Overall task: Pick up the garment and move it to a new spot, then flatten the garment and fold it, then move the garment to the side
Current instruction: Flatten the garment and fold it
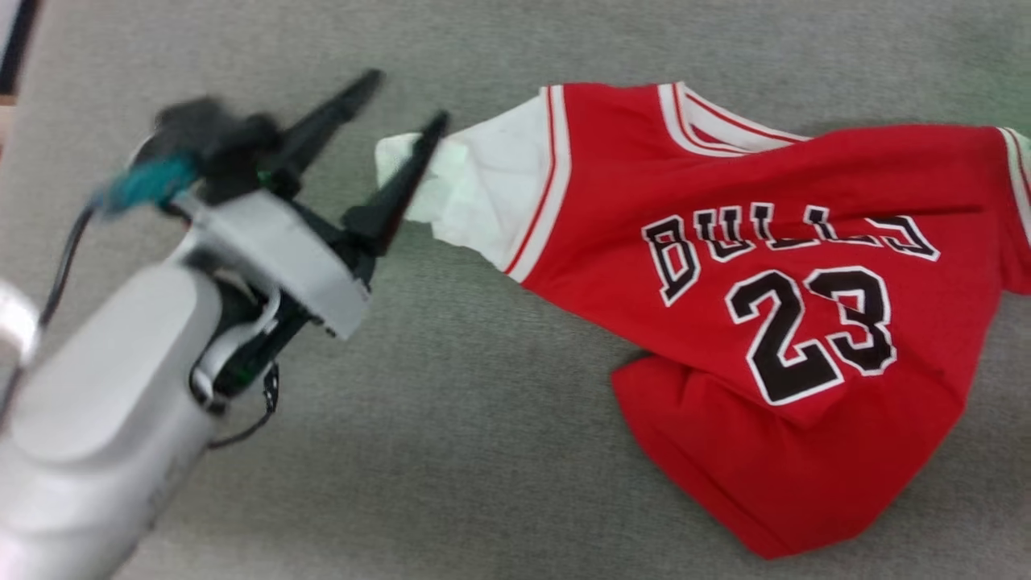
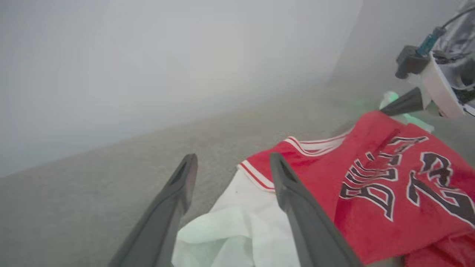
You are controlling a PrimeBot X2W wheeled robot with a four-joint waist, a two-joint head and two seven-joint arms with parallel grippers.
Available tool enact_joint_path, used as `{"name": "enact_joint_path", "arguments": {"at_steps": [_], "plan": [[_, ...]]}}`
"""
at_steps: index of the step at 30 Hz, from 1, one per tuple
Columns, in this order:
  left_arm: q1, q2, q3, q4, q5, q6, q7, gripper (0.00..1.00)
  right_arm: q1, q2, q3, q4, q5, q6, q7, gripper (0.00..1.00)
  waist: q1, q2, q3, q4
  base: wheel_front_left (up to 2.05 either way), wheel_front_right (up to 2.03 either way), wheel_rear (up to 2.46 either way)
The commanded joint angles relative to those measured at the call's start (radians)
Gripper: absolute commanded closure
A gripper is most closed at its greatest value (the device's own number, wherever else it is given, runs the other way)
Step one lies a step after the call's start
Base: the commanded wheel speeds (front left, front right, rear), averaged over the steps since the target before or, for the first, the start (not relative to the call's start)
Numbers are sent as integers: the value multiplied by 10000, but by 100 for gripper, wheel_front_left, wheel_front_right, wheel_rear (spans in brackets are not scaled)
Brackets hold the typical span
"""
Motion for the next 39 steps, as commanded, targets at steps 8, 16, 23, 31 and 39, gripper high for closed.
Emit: {"name": "enact_joint_path", "arguments": {"at_steps": [8,16,23,31,39], "plan": [[-3518,535,-3287,1613,-3190,2,3435,0,-267,538,396,4,-44,5,-202,100,0,-1,753,-760,0,0,0],[-5576,349,-5380,3456,-4378,2,4720,0,-693,995,548,-231,-222,7,-52,100,0,-1,1354,-1119,0,0,0],[-5649,170,-6173,3472,-6114,-1,5640,0,-611,1293,641,-63,-282,11,-102,100,0,-1,1384,-1219,0,0,0],[-5628,405,-6377,3002,-6651,-12,5801,100,-491,1416,628,-93,-284,44,-289,100,0,-1,1187,-1229,0,0,0],[-5929,487,-6249,3463,-6346,1,3776,100,-1153,1890,-18,653,554,29,-1707,100,0,-1,692,-1273,0,0,0]]}}
